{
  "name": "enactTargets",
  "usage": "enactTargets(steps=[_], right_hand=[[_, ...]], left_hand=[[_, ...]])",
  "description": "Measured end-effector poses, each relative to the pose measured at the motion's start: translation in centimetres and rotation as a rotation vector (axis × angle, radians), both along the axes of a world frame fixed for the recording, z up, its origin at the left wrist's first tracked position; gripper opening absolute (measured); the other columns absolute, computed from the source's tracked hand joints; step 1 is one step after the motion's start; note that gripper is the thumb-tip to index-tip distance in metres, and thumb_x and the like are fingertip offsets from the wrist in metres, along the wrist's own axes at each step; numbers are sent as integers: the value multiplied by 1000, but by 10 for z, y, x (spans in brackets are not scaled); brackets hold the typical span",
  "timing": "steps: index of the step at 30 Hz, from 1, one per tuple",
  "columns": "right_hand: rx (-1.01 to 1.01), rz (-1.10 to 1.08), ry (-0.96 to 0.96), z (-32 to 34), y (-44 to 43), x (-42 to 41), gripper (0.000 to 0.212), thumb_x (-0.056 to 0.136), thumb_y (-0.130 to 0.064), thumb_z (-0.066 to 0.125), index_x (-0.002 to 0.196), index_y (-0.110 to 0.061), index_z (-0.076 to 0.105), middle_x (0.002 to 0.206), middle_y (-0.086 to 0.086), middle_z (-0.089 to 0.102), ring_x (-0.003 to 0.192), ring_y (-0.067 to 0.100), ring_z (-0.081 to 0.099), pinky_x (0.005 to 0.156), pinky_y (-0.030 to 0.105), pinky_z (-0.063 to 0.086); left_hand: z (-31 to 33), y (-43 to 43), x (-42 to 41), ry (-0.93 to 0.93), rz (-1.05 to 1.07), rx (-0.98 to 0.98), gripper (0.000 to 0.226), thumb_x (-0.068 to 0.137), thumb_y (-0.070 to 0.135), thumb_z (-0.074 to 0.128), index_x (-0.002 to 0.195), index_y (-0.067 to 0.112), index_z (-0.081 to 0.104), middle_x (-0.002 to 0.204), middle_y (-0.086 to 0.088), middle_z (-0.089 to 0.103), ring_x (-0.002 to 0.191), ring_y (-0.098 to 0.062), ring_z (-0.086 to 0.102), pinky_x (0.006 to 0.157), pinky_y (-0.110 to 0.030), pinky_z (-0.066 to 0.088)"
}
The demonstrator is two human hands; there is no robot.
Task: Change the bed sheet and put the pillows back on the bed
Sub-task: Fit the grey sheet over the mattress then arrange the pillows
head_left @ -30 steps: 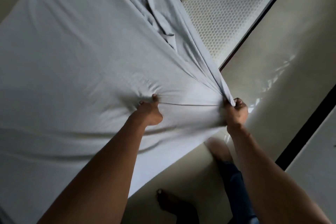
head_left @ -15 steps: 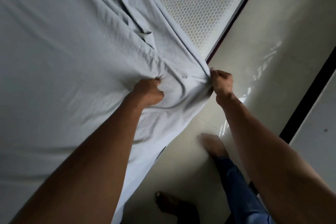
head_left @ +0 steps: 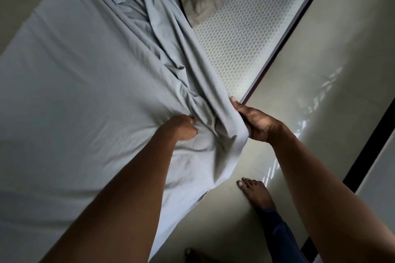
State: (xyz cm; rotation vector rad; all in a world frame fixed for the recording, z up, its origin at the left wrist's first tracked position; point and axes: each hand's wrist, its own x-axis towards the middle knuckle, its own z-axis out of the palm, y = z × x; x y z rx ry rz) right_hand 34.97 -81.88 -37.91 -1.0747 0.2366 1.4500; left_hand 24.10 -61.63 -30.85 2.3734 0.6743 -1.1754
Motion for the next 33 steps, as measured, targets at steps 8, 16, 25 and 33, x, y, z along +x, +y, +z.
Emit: enactTargets(steps=[8,16,25,33], right_hand=[[-192,-507,-127,-2,18,7,34,90,-31,73,111,-4,76,115,14,74,108,31,71,95,41,57],[-975,-1105,-665,-21,-71,51,48,99,-34,52,55,-15,48,50,8,44,55,20,30,58,39,28],[-780,-441,-876,-45,-45,63,46,92,-20,61,138,-23,55,134,0,63,114,19,63,102,31,50],[-793,-38,-1200,-29,-4,108,14,88,-33,68,92,-20,64,88,-2,64,84,22,61,68,26,43]], left_hand=[[-6,-2,3,33,20,13,50,103,33,51,149,14,46,158,-7,40,135,-26,51,101,-27,45],[-9,-4,-1,21,66,12,62,100,35,53,157,21,33,164,-3,27,142,-25,42,105,-29,44],[-14,-7,4,60,2,55,64,98,39,53,157,21,33,162,-8,32,140,-30,44,103,-32,46],[-18,-7,7,87,27,57,64,97,32,51,157,23,31,166,-2,24,144,-28,38,104,-32,45]])
